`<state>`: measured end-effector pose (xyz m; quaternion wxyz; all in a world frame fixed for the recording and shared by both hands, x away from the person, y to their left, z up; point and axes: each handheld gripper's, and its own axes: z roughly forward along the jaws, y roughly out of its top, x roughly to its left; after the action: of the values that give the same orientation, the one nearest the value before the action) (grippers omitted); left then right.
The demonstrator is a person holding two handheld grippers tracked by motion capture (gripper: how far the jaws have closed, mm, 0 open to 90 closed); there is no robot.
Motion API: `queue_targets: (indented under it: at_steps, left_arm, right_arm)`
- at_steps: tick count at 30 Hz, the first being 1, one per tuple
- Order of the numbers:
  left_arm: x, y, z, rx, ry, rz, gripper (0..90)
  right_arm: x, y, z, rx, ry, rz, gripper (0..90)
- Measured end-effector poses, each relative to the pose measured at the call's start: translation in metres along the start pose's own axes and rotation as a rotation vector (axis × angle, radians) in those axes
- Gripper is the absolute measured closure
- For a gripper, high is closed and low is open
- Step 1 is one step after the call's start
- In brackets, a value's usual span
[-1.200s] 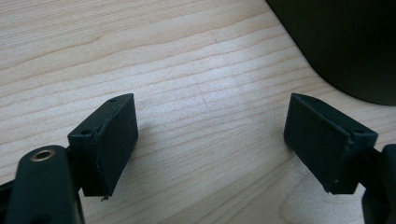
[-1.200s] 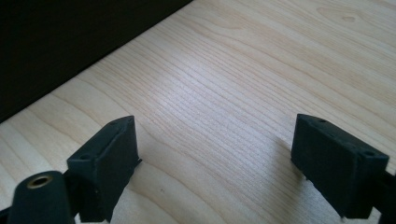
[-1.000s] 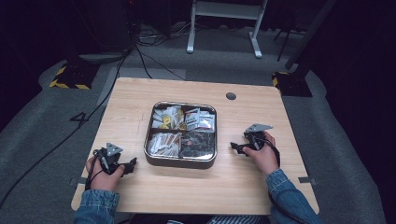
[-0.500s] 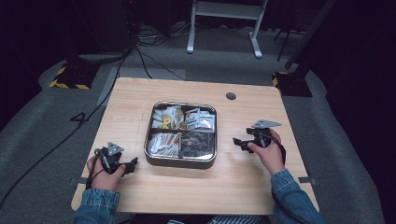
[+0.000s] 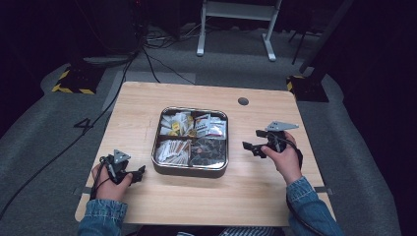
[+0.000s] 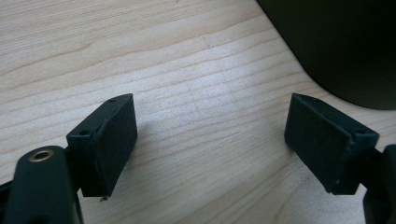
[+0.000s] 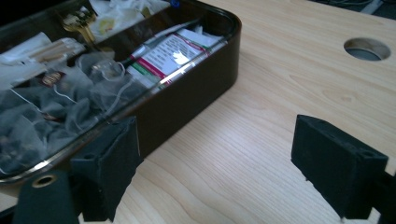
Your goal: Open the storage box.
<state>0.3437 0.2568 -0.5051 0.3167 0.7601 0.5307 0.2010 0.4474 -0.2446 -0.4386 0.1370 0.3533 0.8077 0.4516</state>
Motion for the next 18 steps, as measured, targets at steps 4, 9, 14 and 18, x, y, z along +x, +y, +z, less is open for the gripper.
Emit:
queue_targets:
  at_steps: [4, 9, 14, 18]
  left_arm:
    - [0.000, 0.000, 0.000, 0.000, 0.000, 0.000, 17.6]
    - [0.000, 0.001, 0.001, 0.000, -0.002, 0.003, 17.3]
    - [0.000, 0.001, 0.001, 0.000, -0.001, 0.004, 17.1]
    - [0.000, 0.001, 0.001, 0.001, 0.000, 0.002, 17.1]
  right_arm:
    - [0.006, 0.008, 0.002, -0.001, 0.025, -0.006, 15.9]
    - [0.015, 0.022, 0.005, 0.021, 0.077, -0.013, 15.9]
    - [0.022, 0.037, 0.007, 0.016, 0.071, -0.042, 15.9]
    - [0.030, 0.048, 0.010, 0.024, 0.108, -0.050, 15.9]
